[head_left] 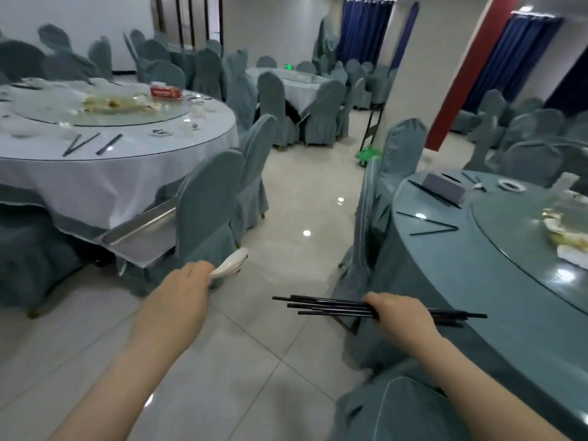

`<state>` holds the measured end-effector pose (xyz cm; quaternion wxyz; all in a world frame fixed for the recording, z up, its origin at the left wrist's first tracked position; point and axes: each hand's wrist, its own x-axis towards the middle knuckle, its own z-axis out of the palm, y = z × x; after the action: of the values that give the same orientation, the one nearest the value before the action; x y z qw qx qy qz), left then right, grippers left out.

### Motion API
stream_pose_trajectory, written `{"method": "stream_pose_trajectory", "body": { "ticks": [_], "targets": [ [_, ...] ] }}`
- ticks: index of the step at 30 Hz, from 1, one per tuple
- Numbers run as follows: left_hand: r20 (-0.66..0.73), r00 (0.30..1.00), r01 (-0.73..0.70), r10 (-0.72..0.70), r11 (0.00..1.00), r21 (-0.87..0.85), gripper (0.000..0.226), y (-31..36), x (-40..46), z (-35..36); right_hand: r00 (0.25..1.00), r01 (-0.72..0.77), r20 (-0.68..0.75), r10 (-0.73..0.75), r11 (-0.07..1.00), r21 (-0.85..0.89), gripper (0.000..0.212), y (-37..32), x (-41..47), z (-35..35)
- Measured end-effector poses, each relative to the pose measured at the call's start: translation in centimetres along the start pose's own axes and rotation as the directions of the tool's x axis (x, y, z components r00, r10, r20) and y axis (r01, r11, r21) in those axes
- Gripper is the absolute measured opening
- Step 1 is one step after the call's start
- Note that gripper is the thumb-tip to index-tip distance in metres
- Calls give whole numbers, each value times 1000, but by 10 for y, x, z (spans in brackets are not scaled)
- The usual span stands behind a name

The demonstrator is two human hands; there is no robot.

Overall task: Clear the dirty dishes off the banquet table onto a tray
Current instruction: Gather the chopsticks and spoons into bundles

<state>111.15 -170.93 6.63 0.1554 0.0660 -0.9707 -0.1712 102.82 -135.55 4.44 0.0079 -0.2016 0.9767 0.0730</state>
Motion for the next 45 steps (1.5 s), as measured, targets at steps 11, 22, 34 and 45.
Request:
{"method": "stream_pose_trajectory", "body": {
  "ticks": [11, 22, 34, 45],
  "targets": [
    [99, 963, -232, 251, 957, -173, 25, 43, 189, 68, 906, -422, 39, 422, 906, -24, 21, 85, 45, 20],
    [130, 924, -313, 359, 908, -279, 19, 125, 375, 144, 804, -590, 122, 582, 806, 43, 10, 190, 163, 49],
    [282, 846, -213, 452, 772, -599, 19, 223, 551, 272, 632, -769, 186, 752, 639, 32, 16, 274, 270, 67],
    [364, 743, -274, 562, 751, -601, 15, 304, 650, 358, 480, -869, 245, 843, 494, 2, 23, 353, 301, 121]
  ]
}}
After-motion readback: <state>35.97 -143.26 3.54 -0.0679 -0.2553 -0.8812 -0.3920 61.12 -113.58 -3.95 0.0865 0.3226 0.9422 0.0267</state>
